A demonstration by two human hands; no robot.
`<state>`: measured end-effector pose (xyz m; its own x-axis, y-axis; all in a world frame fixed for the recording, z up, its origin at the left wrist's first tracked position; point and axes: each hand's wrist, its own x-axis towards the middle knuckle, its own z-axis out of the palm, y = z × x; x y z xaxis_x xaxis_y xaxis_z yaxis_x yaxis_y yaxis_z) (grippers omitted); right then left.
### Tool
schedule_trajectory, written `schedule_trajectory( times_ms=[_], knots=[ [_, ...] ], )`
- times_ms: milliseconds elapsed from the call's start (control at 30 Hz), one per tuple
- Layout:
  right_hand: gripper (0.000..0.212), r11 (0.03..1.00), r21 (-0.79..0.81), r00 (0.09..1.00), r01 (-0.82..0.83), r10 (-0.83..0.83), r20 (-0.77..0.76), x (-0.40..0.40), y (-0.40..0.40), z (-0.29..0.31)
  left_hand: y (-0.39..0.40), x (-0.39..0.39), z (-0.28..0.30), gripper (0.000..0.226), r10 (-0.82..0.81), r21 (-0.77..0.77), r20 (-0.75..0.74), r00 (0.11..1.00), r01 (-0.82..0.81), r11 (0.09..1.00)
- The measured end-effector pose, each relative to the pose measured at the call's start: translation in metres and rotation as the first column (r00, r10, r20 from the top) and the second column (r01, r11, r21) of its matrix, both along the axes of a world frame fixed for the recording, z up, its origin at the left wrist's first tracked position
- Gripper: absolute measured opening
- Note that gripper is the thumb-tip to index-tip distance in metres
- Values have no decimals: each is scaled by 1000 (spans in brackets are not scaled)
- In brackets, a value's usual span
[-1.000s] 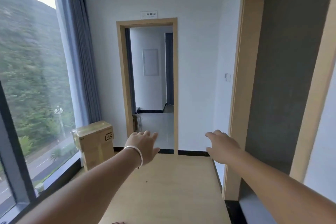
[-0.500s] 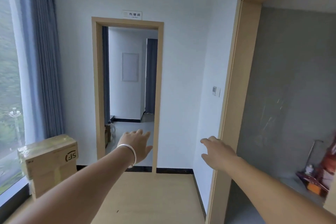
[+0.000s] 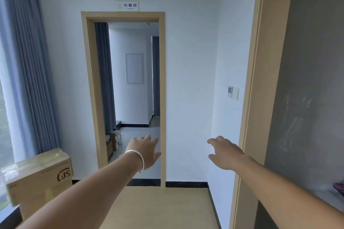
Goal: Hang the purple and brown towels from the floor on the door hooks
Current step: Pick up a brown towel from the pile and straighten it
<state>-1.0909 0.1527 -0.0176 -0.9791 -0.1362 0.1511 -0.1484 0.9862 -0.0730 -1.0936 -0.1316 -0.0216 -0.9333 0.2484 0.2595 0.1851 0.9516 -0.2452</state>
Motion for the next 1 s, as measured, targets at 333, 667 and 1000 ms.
schedule_trajectory(
  times_ms=[333, 667, 1000],
  knots=[
    [54, 999, -12, 999, -47, 47, -16, -170, 44, 18, 40, -160, 6, 54, 91, 4, 21, 996, -91, 996],
    [55, 998, -5, 998, -57, 58, 20, -303, 53, -4, 55, -294, 5, 52, 68, -1, 38, 997, -68, 998],
    [55, 999, 43, 999, -32, 32, 13, -472, 24, 4, 37, -481, 7, 59, -6, 64, -13, 1000, 7, 998]
  ],
)
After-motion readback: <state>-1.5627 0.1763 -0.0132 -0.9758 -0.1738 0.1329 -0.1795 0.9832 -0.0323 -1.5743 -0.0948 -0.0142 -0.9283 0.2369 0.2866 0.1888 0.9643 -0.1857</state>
